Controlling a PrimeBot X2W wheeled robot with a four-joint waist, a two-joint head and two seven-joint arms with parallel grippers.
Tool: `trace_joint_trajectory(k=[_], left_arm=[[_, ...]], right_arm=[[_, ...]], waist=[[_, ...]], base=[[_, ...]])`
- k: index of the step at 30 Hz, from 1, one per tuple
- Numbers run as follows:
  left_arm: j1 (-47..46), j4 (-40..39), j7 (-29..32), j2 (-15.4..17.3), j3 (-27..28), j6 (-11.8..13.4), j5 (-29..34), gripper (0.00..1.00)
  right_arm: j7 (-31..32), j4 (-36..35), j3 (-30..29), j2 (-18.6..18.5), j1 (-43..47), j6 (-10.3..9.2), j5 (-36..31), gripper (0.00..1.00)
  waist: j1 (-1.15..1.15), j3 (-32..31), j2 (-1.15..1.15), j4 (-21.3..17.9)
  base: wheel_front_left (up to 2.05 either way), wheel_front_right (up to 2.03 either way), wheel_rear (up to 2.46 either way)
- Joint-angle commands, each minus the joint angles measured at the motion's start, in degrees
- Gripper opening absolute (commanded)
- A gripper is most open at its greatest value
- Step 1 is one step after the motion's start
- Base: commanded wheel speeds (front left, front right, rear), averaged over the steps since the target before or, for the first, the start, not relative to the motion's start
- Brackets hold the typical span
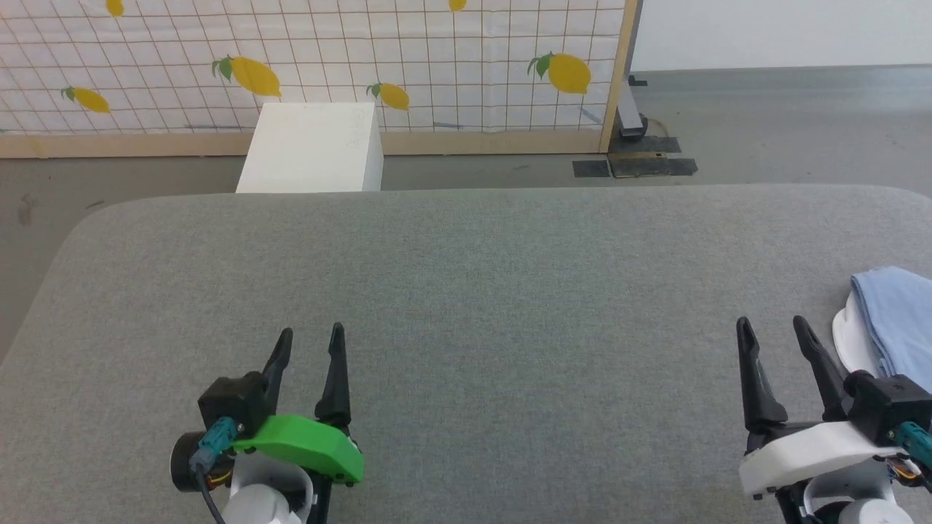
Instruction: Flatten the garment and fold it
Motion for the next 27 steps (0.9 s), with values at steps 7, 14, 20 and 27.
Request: trace_joint_trajectory(k=[7,14,20,27], left_arm=[[0.5,0.1,0.0,0.0,0.3,0.0,0.1,0.00],[0.5,0.1,0.0,0.0,0.2,0.0,0.1,0.00],[0.7,-0.5,0.5,0.0,0.5,0.1,0.6,0.00],[1.1,-1.4,1.4,-0.1,0.8,0.1,1.6,0.00]], right_arm=[[0.0,0.4,0.5,0.0,0.0,0.00,0.3,0.00],[0.0,0.4,0.5,0.0,0.0,0.00,0.2,0.00],[0.2,0.3,0.6,0.0,0.0,0.00,-0.1,0.00],[0.6,0.2,0.8,0.0,-0.1,-0.01,-0.6,0.00]], waist=[[0.01,0.1,0.00,-0.2],[0.01,0.1,0.00,-0.2],[0.01,0.1,0.00,-0.2],[0.01,0.1,0.00,-0.3]], base=[[0.00,0.00,0.00],[0.00,0.00,0.00],[0.00,0.00,0.00],[0.00,0.00,0.00]])
